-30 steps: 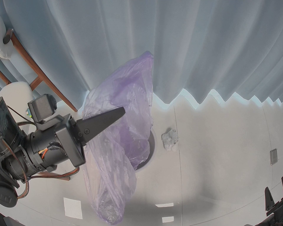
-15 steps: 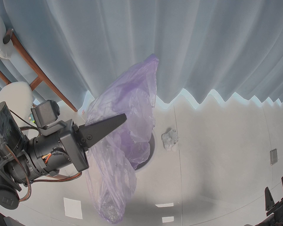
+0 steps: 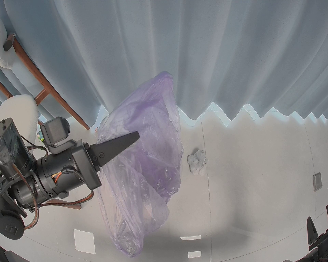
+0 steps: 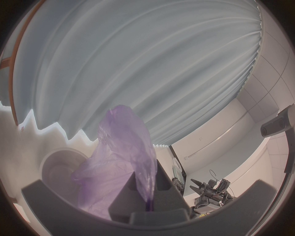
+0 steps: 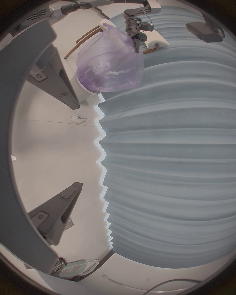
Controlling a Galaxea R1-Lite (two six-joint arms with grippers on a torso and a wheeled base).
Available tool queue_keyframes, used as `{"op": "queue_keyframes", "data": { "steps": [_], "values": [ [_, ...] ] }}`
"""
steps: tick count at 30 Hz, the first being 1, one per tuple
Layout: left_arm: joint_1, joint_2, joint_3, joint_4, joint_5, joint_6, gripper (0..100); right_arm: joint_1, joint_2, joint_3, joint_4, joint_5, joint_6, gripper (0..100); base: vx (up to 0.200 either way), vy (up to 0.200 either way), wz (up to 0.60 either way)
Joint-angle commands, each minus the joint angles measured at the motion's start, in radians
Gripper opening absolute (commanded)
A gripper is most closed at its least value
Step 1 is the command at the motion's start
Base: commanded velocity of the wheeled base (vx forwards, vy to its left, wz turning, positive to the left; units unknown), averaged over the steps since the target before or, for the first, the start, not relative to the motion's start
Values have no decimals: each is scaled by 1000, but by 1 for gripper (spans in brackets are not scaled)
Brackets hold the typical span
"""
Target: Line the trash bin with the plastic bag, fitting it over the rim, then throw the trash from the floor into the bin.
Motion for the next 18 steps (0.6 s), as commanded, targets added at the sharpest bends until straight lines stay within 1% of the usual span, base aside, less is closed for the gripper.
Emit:
{"op": "queue_keyframes", "data": {
  "steps": [1, 8, 18],
  "values": [
    [8, 27, 3, 0, 0, -2, 0, 0, -17, 18, -1, 0, 0, 100, 0, 0, 0],
    [58, 77, 4, -3, 1, 6, 0, 0, -17, 18, -1, 0, 0, 100, 0, 0, 0],
    [78, 145, 15, -86, 7, 4, 0, 0, -17, 18, -1, 0, 0, 100, 0, 0, 0]
  ]
}}
